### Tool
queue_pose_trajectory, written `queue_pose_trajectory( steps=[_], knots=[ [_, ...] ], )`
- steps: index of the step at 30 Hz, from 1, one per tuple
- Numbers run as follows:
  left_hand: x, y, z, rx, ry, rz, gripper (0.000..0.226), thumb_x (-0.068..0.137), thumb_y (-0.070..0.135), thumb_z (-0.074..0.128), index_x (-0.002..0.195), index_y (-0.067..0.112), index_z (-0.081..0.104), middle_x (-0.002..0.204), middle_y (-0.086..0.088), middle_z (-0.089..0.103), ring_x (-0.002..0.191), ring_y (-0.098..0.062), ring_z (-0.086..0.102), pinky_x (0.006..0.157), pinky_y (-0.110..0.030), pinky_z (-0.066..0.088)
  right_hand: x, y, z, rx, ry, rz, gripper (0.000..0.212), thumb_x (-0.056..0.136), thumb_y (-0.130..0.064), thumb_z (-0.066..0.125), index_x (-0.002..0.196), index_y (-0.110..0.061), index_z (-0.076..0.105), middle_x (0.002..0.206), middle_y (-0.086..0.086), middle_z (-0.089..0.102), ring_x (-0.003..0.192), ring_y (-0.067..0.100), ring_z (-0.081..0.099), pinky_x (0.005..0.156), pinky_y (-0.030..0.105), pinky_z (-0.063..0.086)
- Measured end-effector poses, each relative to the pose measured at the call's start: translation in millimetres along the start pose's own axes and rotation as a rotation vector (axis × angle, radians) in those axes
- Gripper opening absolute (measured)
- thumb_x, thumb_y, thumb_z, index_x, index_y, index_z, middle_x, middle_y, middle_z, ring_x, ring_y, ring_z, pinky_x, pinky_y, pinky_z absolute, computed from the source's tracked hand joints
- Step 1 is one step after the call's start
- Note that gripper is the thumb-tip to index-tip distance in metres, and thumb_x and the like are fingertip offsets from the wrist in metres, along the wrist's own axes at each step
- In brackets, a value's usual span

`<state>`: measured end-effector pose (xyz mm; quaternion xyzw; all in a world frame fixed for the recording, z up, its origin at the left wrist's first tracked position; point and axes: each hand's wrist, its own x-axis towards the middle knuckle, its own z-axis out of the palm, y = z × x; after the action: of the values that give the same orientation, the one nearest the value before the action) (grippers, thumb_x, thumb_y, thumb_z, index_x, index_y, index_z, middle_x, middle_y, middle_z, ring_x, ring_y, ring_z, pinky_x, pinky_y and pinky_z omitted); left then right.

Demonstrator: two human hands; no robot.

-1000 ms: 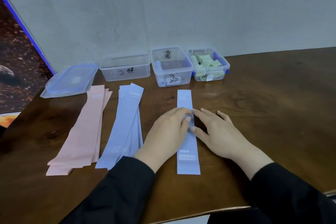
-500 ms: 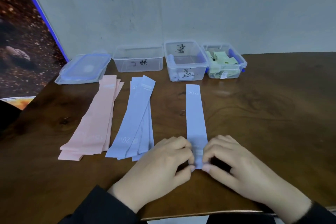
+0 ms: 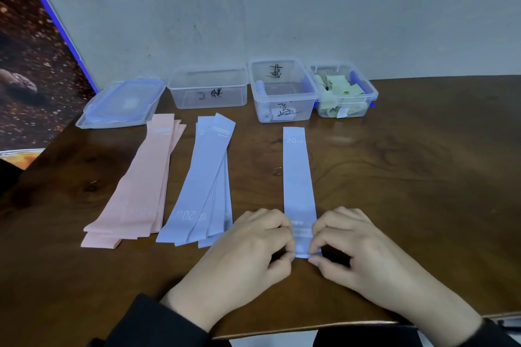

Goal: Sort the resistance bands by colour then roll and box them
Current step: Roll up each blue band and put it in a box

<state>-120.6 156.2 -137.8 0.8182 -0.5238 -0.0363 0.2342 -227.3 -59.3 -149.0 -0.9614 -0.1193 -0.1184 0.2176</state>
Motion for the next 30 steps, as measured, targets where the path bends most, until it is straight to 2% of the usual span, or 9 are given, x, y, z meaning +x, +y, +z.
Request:
queue_pose_trajectory(
  steps=[5,9,14,16,19,23,27,30],
  knots=[
    [-0.4,-0.9,1.5,0.016,-0.008,0.006,0.019,0.095,0.046,0.050,0.100,0.033,0.061,0.112,0.024,0.046,0.106,-0.003,0.043,0.083,-0.020,0.043,0.2,-2.3,-0.4,0.011,0.038,0.007,0.012,0.097,-0.040,0.062,0.089,-0.033,0.067,0.098,-0.023,0.054,0.095,0.003,0.055,0.091,0.027,0.040],
    [2.6,0.1,3.0,0.041,0.007,0.011,0.016,0.099,0.039,0.046,0.093,0.032,0.059,0.106,0.021,0.046,0.102,-0.005,0.045,0.085,-0.022,0.040,2.1,-5.3,-2.7,-0.018,0.025,0.010,0.008,0.099,-0.038,0.060,0.092,-0.034,0.063,0.097,-0.025,0.055,0.095,0.000,0.053,0.091,0.026,0.040],
    [5.0,0.5,4.4,0.013,0.040,-0.014,0.011,0.097,0.039,0.048,0.094,0.034,0.057,0.104,0.021,0.049,0.100,-0.005,0.046,0.083,-0.023,0.043,3.7,-4.6,-2.9,-0.042,0.024,0.009,0.010,0.098,-0.028,0.057,0.091,-0.035,0.058,0.095,-0.024,0.054,0.093,0.002,0.053,0.087,0.029,0.042],
    [5.0,0.6,4.1,0.006,0.049,-0.013,0.003,0.096,0.033,0.054,0.093,0.034,0.055,0.102,0.021,0.050,0.097,-0.005,0.046,0.080,-0.022,0.043,3.7,-3.8,-1.4,-0.040,0.024,0.008,0.010,0.098,-0.030,0.056,0.091,-0.035,0.061,0.096,-0.024,0.054,0.093,0.002,0.053,0.087,0.029,0.042],
    [5.0,0.4,4.9,0.036,0.056,-0.004,0.011,0.094,0.024,0.061,0.088,0.032,0.056,0.099,0.019,0.051,0.094,-0.006,0.048,0.079,-0.025,0.045,2.8,-2.1,0.4,-0.018,0.026,0.013,0.011,0.098,-0.035,0.057,0.095,-0.035,0.067,0.099,-0.025,0.055,0.096,0.003,0.055,0.088,0.029,0.043],
    [2.9,-1.1,6.1,0.066,0.081,-0.014,0.003,0.092,0.028,0.067,0.092,0.031,0.065,0.102,0.020,0.052,0.094,-0.006,0.050,0.072,-0.023,0.049,1.9,1.4,1.1,-0.003,0.018,0.023,0.014,0.095,-0.045,0.060,0.098,-0.035,0.070,0.101,-0.025,0.056,0.098,0.004,0.056,0.087,0.031,0.045],
    [3.8,0.1,5.7,0.099,0.081,-0.011,0.008,0.092,0.037,0.059,0.097,0.032,0.062,0.102,0.020,0.049,0.093,-0.005,0.045,0.071,-0.021,0.046,2.3,1.5,2.9,-0.011,0.053,0.004,0.014,0.098,-0.040,0.059,0.097,-0.032,0.071,0.100,-0.023,0.056,0.095,0.003,0.055,0.086,0.031,0.045],
    [3.8,1.0,6.4,0.108,0.099,-0.008,0.002,0.093,0.032,0.061,0.092,0.031,0.063,0.097,0.019,0.048,0.090,-0.005,0.044,0.070,-0.022,0.043,2.3,2.2,3.6,-0.007,0.053,-0.010,0.012,0.100,-0.036,0.059,0.099,-0.032,0.070,0.100,-0.023,0.055,0.096,0.003,0.054,0.088,0.031,0.043]
  ],
)
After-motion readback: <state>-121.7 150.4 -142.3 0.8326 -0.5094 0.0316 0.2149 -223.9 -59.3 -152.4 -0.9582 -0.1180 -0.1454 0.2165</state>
